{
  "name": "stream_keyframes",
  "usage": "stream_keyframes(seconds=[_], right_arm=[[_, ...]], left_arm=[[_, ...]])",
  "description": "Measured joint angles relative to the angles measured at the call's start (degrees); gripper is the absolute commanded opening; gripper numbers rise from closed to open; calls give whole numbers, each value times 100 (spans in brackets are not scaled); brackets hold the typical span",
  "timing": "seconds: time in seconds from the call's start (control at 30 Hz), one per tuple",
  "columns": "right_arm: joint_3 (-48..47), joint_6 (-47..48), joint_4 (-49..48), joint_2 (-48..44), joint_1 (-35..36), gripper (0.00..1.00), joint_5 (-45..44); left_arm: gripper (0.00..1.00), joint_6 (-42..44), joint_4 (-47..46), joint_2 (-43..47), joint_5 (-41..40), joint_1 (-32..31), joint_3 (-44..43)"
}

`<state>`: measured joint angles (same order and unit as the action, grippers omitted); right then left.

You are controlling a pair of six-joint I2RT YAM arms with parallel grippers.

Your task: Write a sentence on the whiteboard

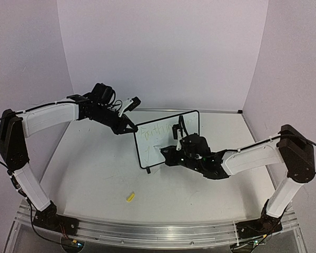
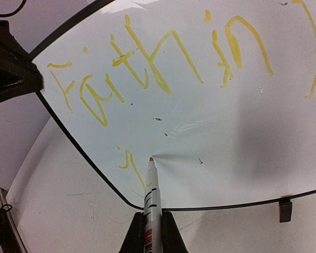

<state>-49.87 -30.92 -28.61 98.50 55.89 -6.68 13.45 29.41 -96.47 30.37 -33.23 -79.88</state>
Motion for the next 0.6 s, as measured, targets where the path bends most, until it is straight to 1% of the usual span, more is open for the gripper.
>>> stream_keyframes(seconds=[0.6], right_arm=[[-177, 90, 45, 166, -36, 0, 198]], left_arm=[[0, -7, -20, -9, -11, 0, 0]])
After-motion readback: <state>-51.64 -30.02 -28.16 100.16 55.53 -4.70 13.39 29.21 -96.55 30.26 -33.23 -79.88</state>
